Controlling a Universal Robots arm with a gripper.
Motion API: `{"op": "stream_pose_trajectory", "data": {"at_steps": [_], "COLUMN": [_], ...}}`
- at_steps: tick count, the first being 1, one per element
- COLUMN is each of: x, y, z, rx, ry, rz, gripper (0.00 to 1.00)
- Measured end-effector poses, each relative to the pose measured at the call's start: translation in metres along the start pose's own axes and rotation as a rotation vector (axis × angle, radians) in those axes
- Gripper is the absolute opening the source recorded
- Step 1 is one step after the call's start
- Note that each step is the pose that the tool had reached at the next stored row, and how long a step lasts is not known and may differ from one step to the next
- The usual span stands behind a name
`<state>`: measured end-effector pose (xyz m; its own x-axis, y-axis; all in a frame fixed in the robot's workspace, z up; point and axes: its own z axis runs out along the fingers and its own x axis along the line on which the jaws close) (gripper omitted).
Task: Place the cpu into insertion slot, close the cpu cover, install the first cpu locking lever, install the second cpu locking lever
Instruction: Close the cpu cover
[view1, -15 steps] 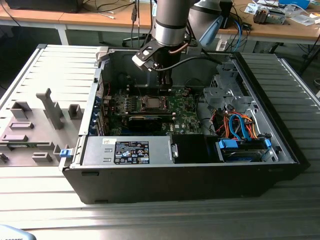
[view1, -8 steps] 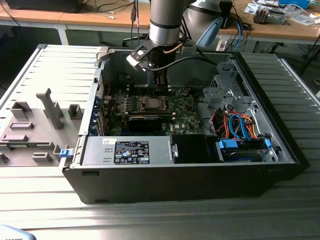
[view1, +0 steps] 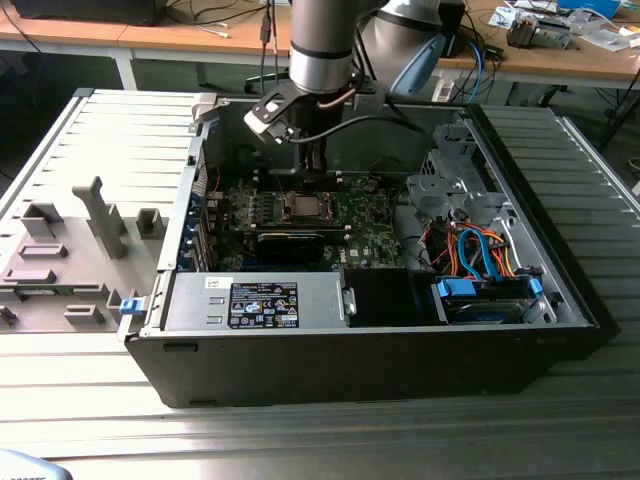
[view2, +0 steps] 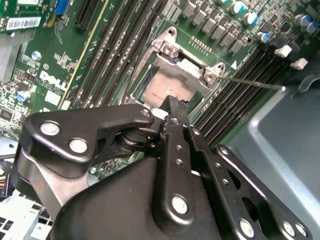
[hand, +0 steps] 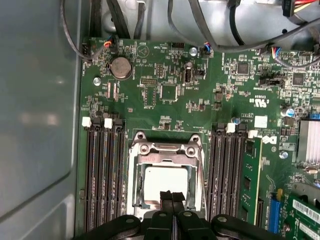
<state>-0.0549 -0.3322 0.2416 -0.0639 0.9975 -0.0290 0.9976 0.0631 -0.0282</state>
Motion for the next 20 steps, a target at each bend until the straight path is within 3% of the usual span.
{"op": "stream_pose_trajectory", "data": {"at_steps": [6, 16, 20], "x": [0.0005, 0.0015, 0.0018], "y": [-0.0043, -0.011, -0.0124], "z": [0.0071, 0.0272, 0.0324], "rx": [0.0, 0.0, 0.0], "ry": [0.0004, 0.0004, 0.0004], "rz": [0.0, 0.0, 0.0], "gripper": [0.11, 0.11, 0.11]}}
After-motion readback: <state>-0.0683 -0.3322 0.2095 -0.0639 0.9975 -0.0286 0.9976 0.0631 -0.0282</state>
